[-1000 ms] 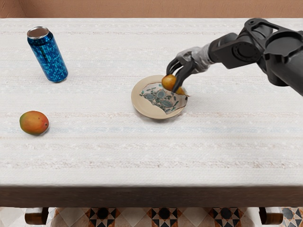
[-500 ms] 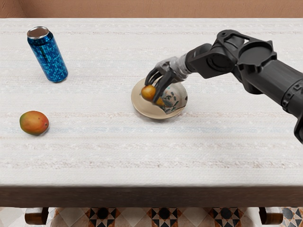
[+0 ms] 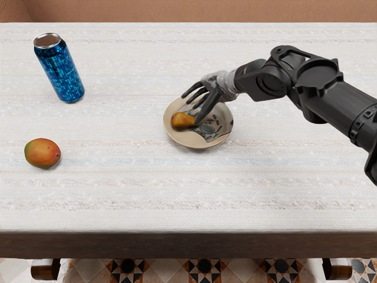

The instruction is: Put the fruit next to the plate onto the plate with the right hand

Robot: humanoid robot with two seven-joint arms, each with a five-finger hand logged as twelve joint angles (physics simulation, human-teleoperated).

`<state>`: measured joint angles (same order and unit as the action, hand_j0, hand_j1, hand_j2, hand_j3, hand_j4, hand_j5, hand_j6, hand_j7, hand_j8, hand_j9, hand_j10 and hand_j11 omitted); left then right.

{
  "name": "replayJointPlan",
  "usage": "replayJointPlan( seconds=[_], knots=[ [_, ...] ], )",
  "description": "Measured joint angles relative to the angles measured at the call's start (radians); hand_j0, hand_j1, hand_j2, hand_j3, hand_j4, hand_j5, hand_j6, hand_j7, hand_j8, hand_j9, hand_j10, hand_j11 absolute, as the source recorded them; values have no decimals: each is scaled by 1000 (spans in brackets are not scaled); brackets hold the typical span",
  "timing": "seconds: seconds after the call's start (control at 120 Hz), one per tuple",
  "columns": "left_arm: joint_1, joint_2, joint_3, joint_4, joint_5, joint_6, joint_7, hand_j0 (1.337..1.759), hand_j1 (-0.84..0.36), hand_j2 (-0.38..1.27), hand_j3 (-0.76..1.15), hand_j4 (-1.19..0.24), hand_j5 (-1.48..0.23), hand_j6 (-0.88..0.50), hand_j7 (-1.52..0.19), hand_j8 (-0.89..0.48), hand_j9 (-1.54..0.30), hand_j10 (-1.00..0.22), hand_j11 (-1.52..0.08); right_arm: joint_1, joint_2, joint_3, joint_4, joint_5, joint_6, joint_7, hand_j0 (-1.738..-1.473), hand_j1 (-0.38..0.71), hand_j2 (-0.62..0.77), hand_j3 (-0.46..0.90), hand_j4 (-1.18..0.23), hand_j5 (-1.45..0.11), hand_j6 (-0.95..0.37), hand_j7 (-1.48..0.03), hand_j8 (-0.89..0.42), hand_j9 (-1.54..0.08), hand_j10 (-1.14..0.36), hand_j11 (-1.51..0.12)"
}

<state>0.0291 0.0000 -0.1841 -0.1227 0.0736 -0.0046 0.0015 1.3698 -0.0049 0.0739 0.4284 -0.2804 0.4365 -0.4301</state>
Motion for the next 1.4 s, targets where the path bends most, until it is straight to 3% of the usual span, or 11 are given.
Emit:
replayJointPlan(
  seconds=[0.208, 0.492, 0.675, 0.9, 1.008, 1.167, 1.4],
  knots=[
    [0, 0, 0, 0, 0, 0, 0, 1658, 325, 4, 0, -21, -27, -21, -27, -21, -26, -21, -26, -41, -98, 137, 1, 57, 128, 0, -1658, -214, 0, 0, -119, -158, -108, -156, -106, -157, -118, -157],
    [0, 0, 0, 0, 0, 0, 0, 1658, 325, 4, 0, -21, -27, -21, -27, -21, -27, -21, -27, -123, -233, 203, 23, 238, 172, -4, -1658, -316, 0, 0, -29, -39, -26, -39, -26, -39, -29, -39],
    [0, 0, 0, 0, 0, 0, 0, 1658, 325, 4, 0, -21, -27, -21, -26, -21, -26, -21, -26, -181, -396, 207, 268, 325, 174, -4, -1658, -336, 0, 0, -12, -16, -10, -16, -10, -16, -11, -16],
    [0, 0, 0, 0, 0, 0, 0, 1658, 325, 4, 0, -21, -27, -21, -27, -21, -27, -21, -27, -247, -670, 209, 638, 372, 175, -2, -1658, -345, 0, 0, -4, -5, -3, -5, -3, -5, -3, -5],
    [0, 0, 0, 0, 0, 0, 0, 1658, 325, 4, 0, -21, -27, -21, -27, -21, -27, -21, -27, -266, -800, 208, 774, 396, 175, -1, -1658, -347, 0, 0, -2, -3, -1, -3, -1, -3, -2, -3],
    [0, 0, 0, 0, 0, 0, 0, 1658, 325, 4, 0, -21, -27, -21, -27, -21, -27, -21, -27, -284, -944, 208, 902, 420, 175, 0, -1658, -348, 0, 0, 0, -1, 0, -1, 0, -1, 0, -1],
    [0, 0, 0, 0, 0, 0, 0, 1658, 325, 4, 0, -21, -27, -21, -27, -21, -27, -21, -27, -296, -1047, 207, 973, 435, 175, 1, -1658, -349, 0, 0, 0, 0, 1, 0, 1, 0, 0, 0]
  ],
)
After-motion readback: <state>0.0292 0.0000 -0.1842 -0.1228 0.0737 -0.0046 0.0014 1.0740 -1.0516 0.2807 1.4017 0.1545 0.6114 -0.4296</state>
